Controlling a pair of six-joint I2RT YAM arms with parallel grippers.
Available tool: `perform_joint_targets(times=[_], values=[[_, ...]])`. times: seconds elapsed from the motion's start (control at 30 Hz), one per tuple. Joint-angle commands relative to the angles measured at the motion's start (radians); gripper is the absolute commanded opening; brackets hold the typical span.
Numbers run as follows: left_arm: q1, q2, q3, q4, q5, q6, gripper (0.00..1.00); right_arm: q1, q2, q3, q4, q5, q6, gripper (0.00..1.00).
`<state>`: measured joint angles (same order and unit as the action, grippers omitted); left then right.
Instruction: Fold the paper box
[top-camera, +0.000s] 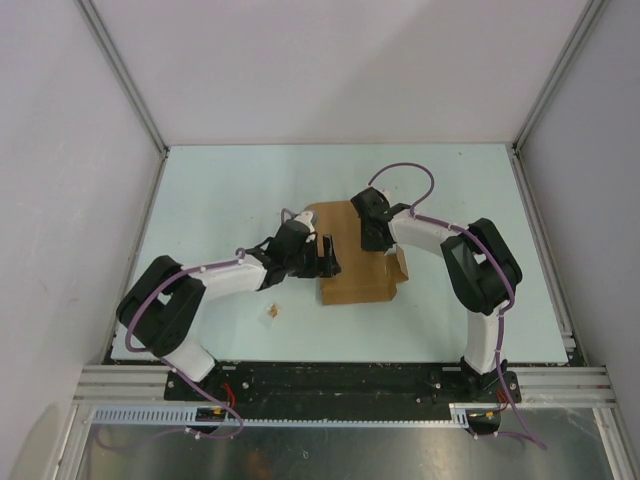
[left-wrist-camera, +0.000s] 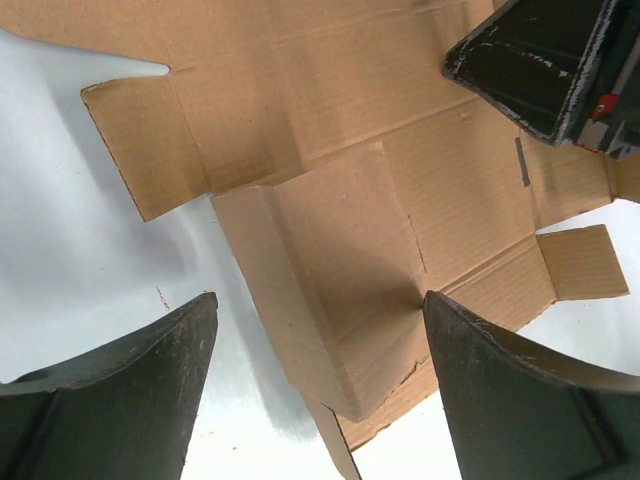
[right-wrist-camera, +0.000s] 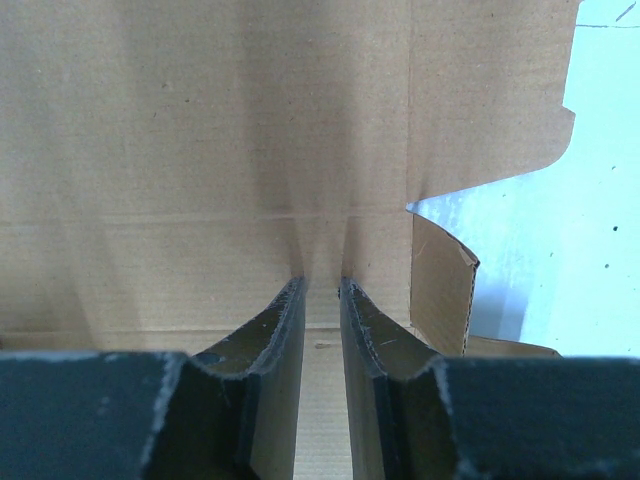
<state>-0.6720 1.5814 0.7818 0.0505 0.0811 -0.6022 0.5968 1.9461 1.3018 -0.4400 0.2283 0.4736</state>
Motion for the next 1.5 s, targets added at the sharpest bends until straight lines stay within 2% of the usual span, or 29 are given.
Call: perform_joint_targets(times=[0.0, 0.07, 0.4, 0.53, 0.67, 0.77, 0.87, 0.93, 1.0, 1.03, 1.13, 1.3, 1.47], values=[[-0.005, 0.015, 0.028, 0.028, -0.02, 0.009, 0.86, 0.0, 0.027, -0.015, 0.007, -0.02, 0.002, 0.25], [-0.005, 0.019, 0.027, 0.028, -0.029, 0.01, 0.82, -0.002, 0.025, -0.015, 0.004, -0.02, 0.002, 0.25], [-0.005, 0.005, 0.024, 0.012, -0.076, 0.036, 0.46, 0.003, 0.028, -0.015, 0.011, -0.027, 0.0, 0.25], [-0.005, 0.009, 0.025, 0.008, -0.08, 0.045, 0.38, 0.005, 0.03, -0.015, 0.011, -0.026, 0.002, 0.25], [-0.005, 0.011, 0.024, 0.003, -0.078, 0.048, 0.25, 0.005, 0.033, -0.015, 0.011, -0.026, 0.0, 0.25], [-0.005, 0.011, 0.024, 0.002, -0.081, 0.05, 0.19, 0.005, 0.031, -0.015, 0.011, -0.026, 0.0, 0.25], [-0.005, 0.009, 0.025, 0.002, -0.104, 0.05, 0.18, 0.005, 0.034, -0.015, 0.009, -0.023, 0.0, 0.25], [-0.006, 0.008, 0.025, 0.002, -0.106, 0.05, 0.19, 0.005, 0.034, -0.015, 0.011, -0.023, 0.002, 0.25], [-0.006, -0.001, 0.025, -0.003, -0.106, 0.054, 0.51, 0.005, 0.034, -0.015, 0.012, -0.024, 0.0, 0.25], [-0.005, -0.007, 0.025, -0.006, -0.106, 0.055, 0.58, 0.005, 0.036, -0.015, 0.011, -0.027, 0.002, 0.25], [-0.005, -0.06, 0.007, -0.015, -0.109, 0.055, 0.69, 0.003, 0.036, -0.015, 0.014, -0.029, 0.0, 0.25], [-0.005, -0.19, -0.068, -0.023, -0.107, 0.056, 0.78, 0.0, 0.037, -0.015, 0.009, -0.027, -0.003, 0.25], [-0.011, -0.397, -0.16, -0.021, -0.089, 0.044, 0.79, 0.0, 0.037, -0.015, 0.012, -0.03, -0.001, 0.25]])
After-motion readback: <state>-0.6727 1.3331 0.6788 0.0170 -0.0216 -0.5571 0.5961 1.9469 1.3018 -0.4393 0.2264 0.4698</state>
